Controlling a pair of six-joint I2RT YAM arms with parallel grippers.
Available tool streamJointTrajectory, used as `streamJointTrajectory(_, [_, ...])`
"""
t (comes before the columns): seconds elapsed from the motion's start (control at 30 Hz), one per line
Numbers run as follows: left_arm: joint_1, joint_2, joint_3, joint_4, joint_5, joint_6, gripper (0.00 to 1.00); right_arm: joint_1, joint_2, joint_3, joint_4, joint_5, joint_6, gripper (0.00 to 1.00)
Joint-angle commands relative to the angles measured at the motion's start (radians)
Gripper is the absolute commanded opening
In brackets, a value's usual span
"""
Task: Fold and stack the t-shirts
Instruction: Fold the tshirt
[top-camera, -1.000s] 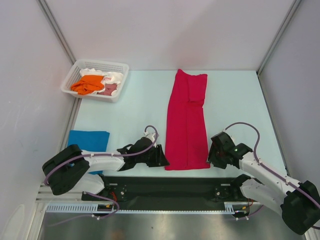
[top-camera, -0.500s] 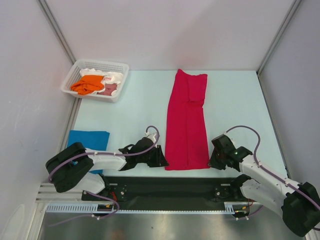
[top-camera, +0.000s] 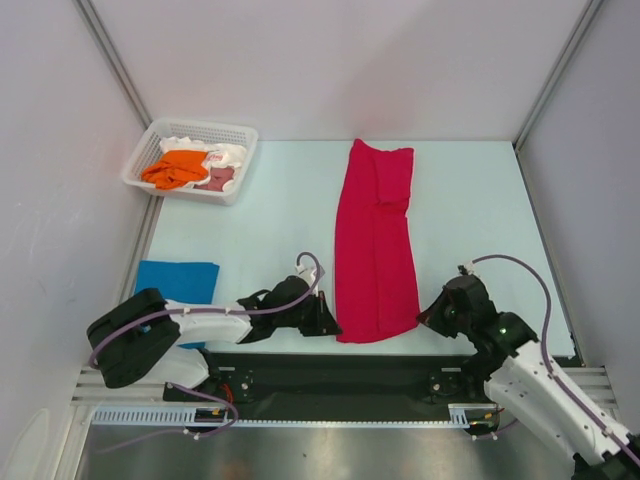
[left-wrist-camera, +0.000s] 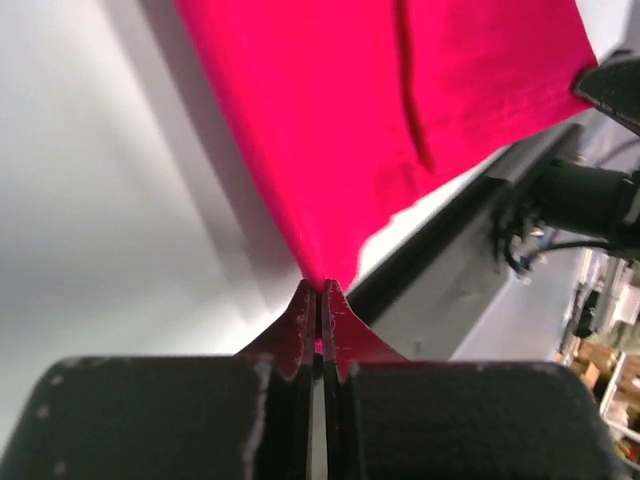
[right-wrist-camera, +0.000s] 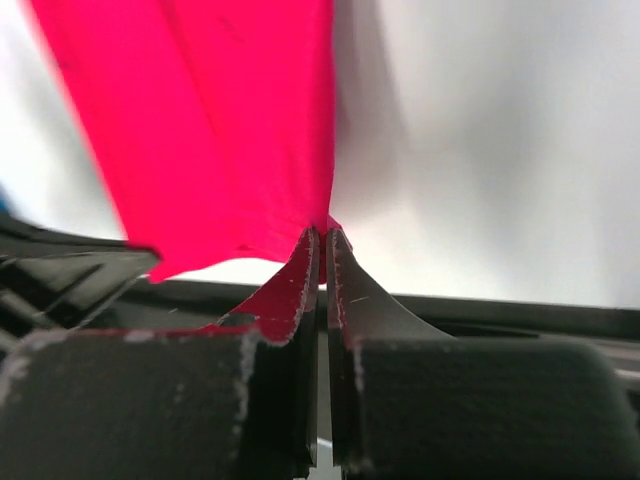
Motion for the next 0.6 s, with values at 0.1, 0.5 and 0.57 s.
streamJointTrajectory(0.1, [-0.055,-0.113,0.044,0.008,0.031,-0.066,0.0,-0.004,-0.167,0.12,-0.152,-0.032,0.023,0.0])
streamJointTrajectory(0.5, [-0.082,-0.348,0.02,-0.095,-0.015,-0.109,0.0,-0.002,-0.397,0.248,-0.329,-0.08,0.006,0.0])
streamJointTrajectory(0.57, [-0.082,-0.368,0.018,-0.115,-0.018,-0.11,0.0,-0.002,-0.428,0.254,-0.362,-0.084,0.015,0.0])
